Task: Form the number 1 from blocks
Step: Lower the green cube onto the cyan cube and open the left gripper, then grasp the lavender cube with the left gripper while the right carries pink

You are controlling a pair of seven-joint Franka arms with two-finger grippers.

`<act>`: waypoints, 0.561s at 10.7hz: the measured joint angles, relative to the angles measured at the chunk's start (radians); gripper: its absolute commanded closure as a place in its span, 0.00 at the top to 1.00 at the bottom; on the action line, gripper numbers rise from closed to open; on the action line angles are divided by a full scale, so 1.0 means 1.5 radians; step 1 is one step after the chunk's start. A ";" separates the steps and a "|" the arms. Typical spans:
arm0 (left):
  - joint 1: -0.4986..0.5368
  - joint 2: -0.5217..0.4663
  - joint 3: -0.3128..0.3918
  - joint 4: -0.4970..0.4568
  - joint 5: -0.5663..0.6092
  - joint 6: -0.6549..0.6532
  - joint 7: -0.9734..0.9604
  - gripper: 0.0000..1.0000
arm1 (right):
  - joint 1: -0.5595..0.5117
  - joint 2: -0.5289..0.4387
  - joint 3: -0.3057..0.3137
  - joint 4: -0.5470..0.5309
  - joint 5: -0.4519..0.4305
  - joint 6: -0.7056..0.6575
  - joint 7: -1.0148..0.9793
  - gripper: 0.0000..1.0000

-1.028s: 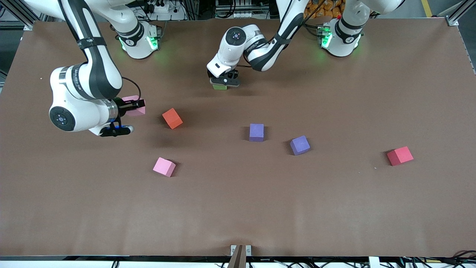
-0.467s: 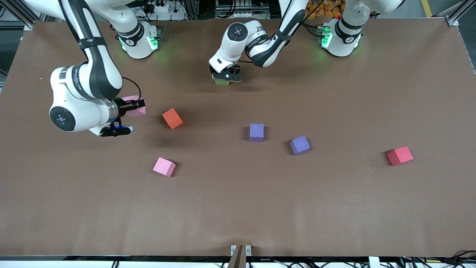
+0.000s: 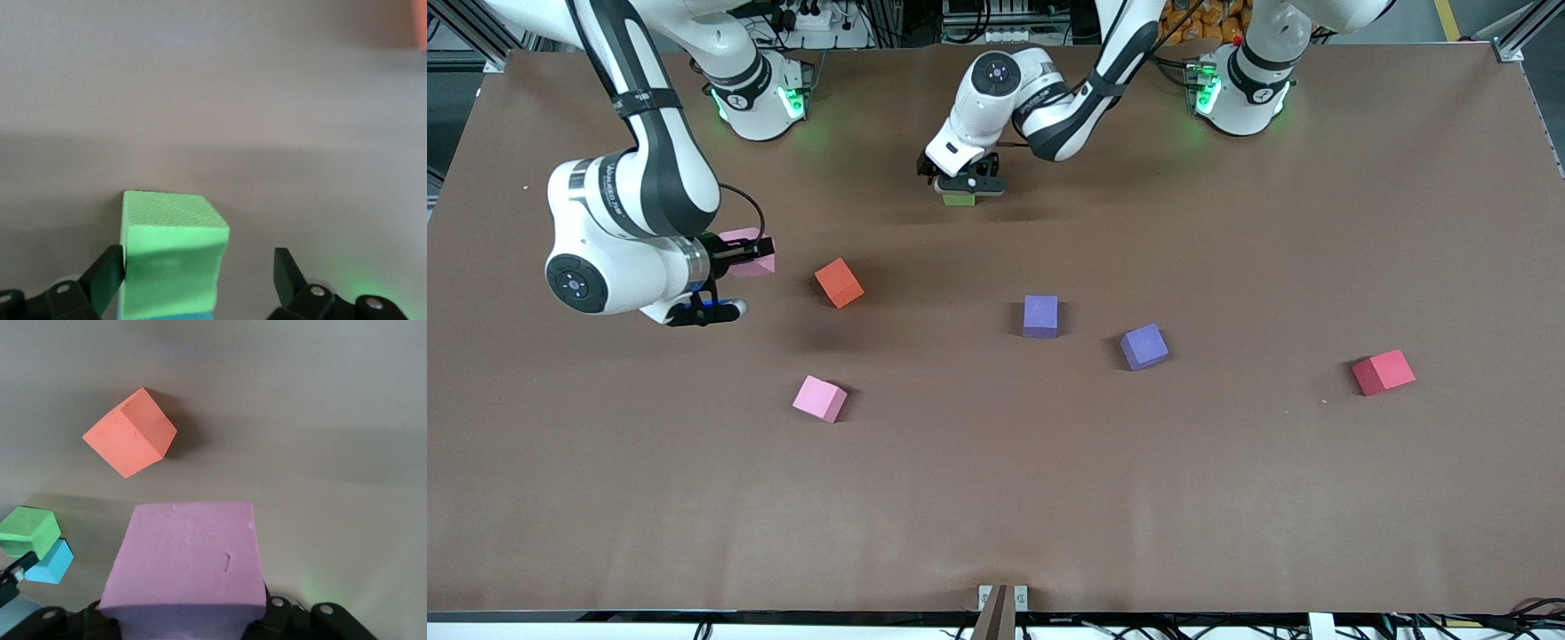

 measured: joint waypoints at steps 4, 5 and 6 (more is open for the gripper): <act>0.083 -0.102 0.006 0.010 0.014 -0.053 0.010 1.00 | 0.032 0.002 0.000 0.000 0.044 0.039 0.000 0.60; 0.118 -0.121 0.011 0.010 0.026 -0.083 0.063 1.00 | 0.048 0.004 0.000 0.000 0.058 0.062 0.002 0.60; 0.149 -0.132 0.021 0.010 0.028 -0.110 0.145 1.00 | 0.066 0.008 0.000 -0.001 0.066 0.087 0.009 0.60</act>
